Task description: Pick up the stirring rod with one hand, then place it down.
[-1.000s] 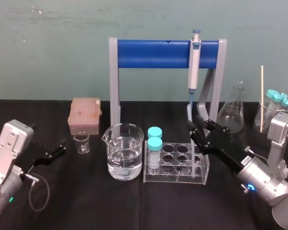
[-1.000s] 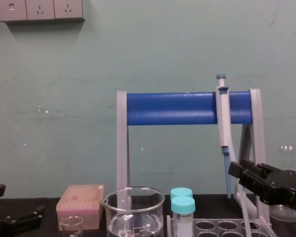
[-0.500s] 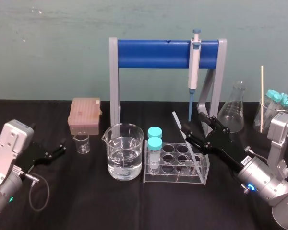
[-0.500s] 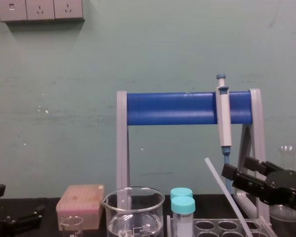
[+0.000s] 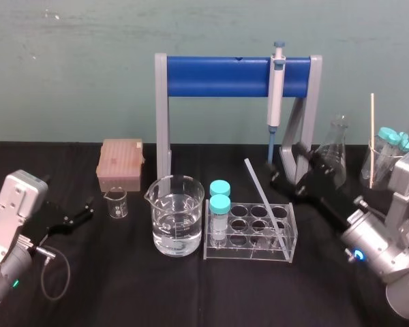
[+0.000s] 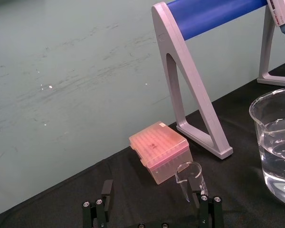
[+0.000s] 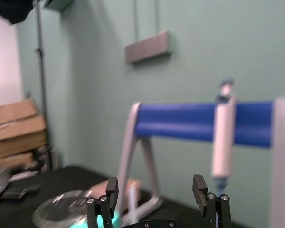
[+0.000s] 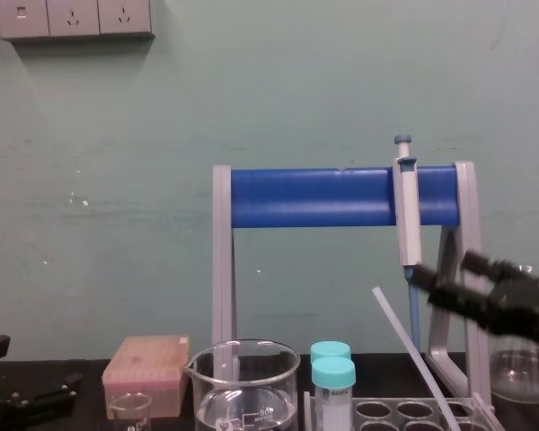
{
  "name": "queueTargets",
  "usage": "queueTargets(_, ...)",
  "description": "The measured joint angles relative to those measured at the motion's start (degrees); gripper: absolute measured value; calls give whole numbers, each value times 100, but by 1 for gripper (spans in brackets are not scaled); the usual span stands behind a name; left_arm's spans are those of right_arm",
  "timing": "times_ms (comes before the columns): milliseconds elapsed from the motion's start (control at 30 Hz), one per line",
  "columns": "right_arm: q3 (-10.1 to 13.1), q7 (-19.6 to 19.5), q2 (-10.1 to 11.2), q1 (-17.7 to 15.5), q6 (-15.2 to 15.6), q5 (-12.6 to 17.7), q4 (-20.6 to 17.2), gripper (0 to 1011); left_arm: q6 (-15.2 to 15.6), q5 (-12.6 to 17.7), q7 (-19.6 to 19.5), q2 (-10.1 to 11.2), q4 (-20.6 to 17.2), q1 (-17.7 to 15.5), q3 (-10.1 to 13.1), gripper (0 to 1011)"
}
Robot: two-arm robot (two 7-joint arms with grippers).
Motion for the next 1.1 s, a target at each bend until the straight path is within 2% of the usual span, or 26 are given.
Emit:
queueTargets(100, 133, -251, -53, -2, -79, -42, -85, 1000, 0, 0, 0, 0, 0, 0, 0, 1000)
queueTargets(133, 237, -457, -81, -19, -88, -82, -182, 1000, 0, 0, 0, 0, 0, 0, 0, 1000)
queueTargets(233, 403, -793, -104, -77, 20, -123, -365, 1000, 0, 0, 0, 0, 0, 0, 0, 1000)
queueTargets(300, 548, -1110, -106, -167, 248, -155, -560, 1000, 0, 0, 0, 0, 0, 0, 0, 1000)
queueTargets(333, 617, -1320, -89, -241, 481, -173, -695, 1000, 0, 0, 0, 0, 0, 0, 0, 1000)
queueTargets(367, 617, -1320, -89, -241, 481, -173, -695, 1000, 0, 0, 0, 0, 0, 0, 0, 1000)
queueTargets(433, 711, -1617, -13, -404, 1025, -210, -920, 1000, 0, 0, 0, 0, 0, 0, 0, 1000)
queueTargets(500, 733, -1733, 32, -486, 1281, -243, -1015, 1000, 0, 0, 0, 0, 0, 0, 0, 1000)
queueTargets(533, 744, -1823, 76, -584, 1556, -255, -1120, 1000, 0, 0, 0, 0, 0, 0, 0, 1000)
queueTargets(567, 744, -1823, 76, -584, 1556, -255, -1120, 1000, 0, 0, 0, 0, 0, 0, 0, 1000)
queueTargets(667, 720, -1916, 181, -786, 2174, -261, -1327, 1000, 0, 0, 0, 0, 0, 0, 0, 1000)
queueTargets(767, 692, -1937, 218, -846, 2381, -259, -1380, 1000, 0, 0, 0, 0, 0, 0, 0, 1000)
queueTargets(867, 672, -1945, 231, -861, 2492, -255, -1390, 1000, 0, 0, 0, 0, 0, 0, 0, 1000)
queueTargets(1100, 677, -1951, 230, -862, 2488, -255, -1394, 1000, 0, 0, 0, 0, 0, 0, 0, 1000)
